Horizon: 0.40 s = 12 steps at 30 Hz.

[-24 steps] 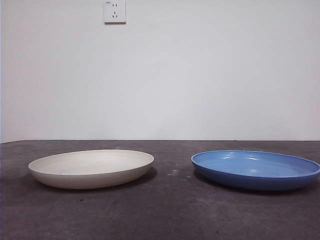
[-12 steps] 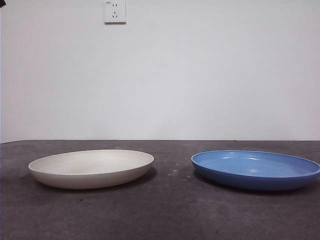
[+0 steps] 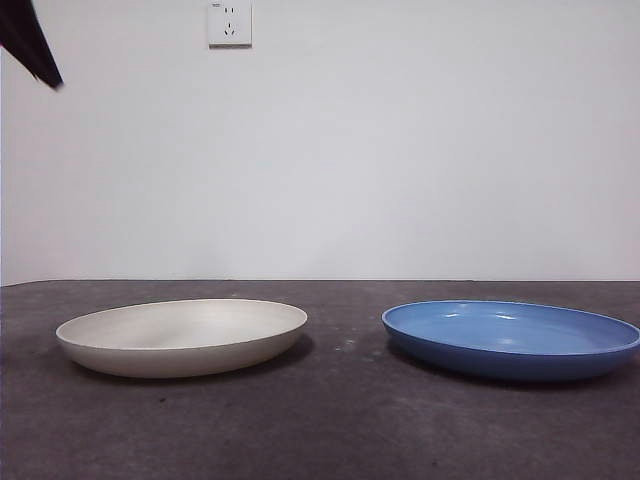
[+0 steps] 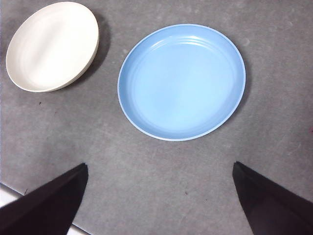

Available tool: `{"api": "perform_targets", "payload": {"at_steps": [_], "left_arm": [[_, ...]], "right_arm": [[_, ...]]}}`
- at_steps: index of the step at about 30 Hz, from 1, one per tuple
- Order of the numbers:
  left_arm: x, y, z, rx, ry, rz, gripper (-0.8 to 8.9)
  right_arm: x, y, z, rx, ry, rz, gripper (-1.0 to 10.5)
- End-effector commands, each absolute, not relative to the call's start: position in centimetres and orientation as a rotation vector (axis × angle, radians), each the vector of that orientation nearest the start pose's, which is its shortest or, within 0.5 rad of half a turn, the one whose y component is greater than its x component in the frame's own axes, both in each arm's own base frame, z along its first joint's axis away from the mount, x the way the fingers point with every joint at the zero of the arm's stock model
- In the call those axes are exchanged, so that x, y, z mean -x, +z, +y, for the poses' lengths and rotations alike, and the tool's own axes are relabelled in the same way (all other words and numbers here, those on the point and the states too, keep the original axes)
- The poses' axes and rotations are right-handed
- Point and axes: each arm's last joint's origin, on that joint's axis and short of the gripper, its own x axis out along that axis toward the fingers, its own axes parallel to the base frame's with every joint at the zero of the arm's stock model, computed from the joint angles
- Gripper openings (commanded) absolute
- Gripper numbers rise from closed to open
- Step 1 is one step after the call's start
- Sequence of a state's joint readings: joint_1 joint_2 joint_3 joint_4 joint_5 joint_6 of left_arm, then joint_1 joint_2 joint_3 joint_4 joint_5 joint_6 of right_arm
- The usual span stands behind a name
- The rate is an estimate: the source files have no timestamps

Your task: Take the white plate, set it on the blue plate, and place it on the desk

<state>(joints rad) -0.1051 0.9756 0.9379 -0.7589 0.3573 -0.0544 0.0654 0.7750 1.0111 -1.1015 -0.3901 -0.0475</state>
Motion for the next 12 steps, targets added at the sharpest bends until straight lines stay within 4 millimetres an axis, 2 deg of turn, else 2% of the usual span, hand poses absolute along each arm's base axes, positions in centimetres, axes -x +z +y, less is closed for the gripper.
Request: {"api": "perform_targets", "payload": {"at_steps": [1, 12], "left_arm": [[-20.2, 30.1, -3.3, 0.148, -0.381, 0.822, 5.0], [-26.5, 25.4, -4.1, 0.097, -0.273, 0.958, 4.99]], "right_arm": [[-11.8, 33.7, 1.9, -0.102, 0.449, 0.833, 4.7], [-11.9, 33.8, 1.9, -0.103, 0.449, 0.812, 4.7]]}}
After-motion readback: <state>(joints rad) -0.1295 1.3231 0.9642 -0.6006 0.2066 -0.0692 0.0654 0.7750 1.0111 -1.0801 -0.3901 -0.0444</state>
